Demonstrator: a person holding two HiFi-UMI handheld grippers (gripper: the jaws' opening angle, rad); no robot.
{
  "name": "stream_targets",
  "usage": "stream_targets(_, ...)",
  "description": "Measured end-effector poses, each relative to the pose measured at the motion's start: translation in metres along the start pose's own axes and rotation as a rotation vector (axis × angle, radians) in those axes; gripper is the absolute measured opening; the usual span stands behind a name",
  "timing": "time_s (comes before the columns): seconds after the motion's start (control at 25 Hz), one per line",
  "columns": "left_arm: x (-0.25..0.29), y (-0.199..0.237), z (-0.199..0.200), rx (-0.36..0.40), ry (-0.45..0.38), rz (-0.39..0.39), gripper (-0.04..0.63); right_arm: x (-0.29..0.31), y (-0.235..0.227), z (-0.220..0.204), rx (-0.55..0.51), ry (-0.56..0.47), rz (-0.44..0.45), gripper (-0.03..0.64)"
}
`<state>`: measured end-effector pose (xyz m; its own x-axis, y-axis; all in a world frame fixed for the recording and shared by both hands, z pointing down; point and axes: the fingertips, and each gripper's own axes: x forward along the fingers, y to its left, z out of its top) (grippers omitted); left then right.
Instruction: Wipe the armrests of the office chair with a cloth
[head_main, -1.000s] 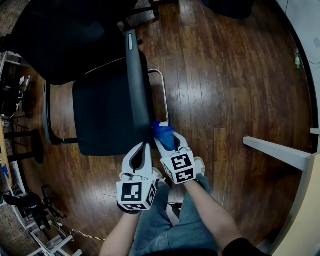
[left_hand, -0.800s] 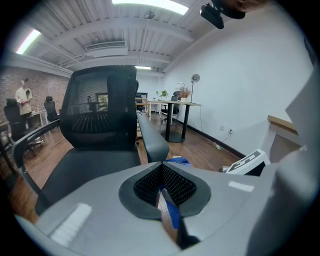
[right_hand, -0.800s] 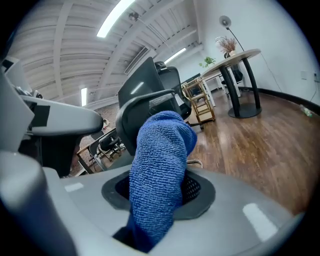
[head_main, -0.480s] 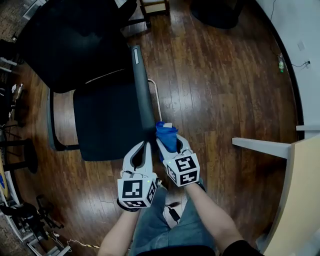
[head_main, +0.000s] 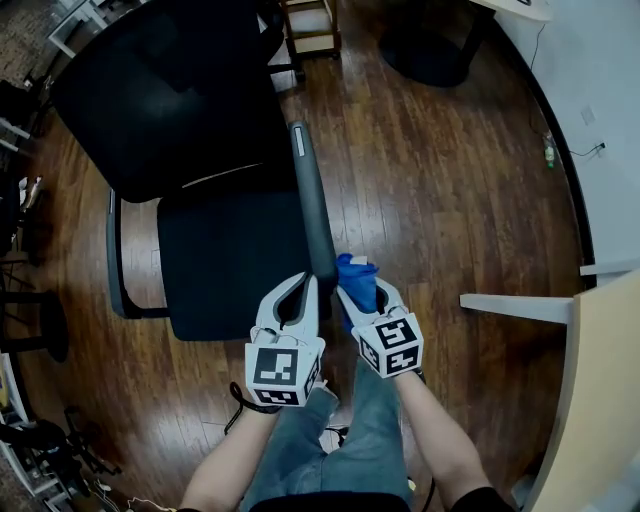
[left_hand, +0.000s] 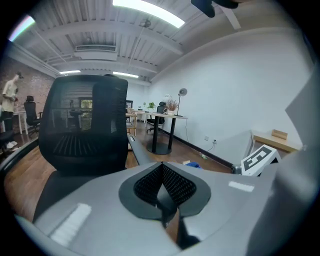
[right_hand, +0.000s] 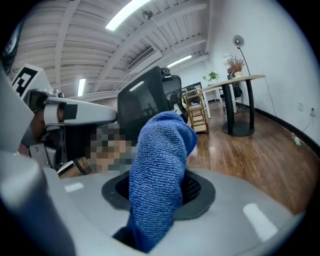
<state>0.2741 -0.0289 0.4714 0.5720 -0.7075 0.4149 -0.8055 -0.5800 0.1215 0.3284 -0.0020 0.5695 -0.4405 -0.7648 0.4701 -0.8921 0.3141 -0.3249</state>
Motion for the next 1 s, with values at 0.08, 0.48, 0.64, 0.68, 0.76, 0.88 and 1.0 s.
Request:
stream_targets(0.08, 0.010, 0.003, 0.007, 0.001, -0.005, 0.012, 0.003, 0.001, -0.009, 0.006, -0.010, 0.001, 0.021, 0.141)
stream_targets(0.48, 0.069, 0.025, 0.031, -0.047, 0.015, 0.113, 0.003, 0.041, -0.034, 0.054, -0.043, 0.013, 0.151, 0.141)
stream_targets(0.64, 0.083, 0.037, 0.040, -0.055, 0.029, 0.144, 0.003, 0.058, -0.042, 0.072, -0.038, 0.028, 0.169, 0.141)
stream_targets(0.68, 0.088, 0.039, 0.042, -0.059, 0.030, 0.150, 0.003, 0.062, -0.045, 0.076, -0.037, 0.032, 0.173, 0.141)
stream_targets(0.76, 0.097, 0.043, 0.049, -0.067, 0.029, 0.162, 0.003, 0.071, -0.052, 0.085, -0.040, 0.038, 0.180, 0.141)
stream_targets(0.88, 0.110, 0.051, 0.057, -0.078, 0.028, 0.181, 0.003, 0.085, -0.060, 0.098, -0.050, 0.043, 0.192, 0.141)
stream_targets(1.0, 0.121, 0.060, 0.063, -0.091, 0.026, 0.201, 0.003, 0.099, -0.066, 0.111, -0.058, 0.050, 0.205, 0.141)
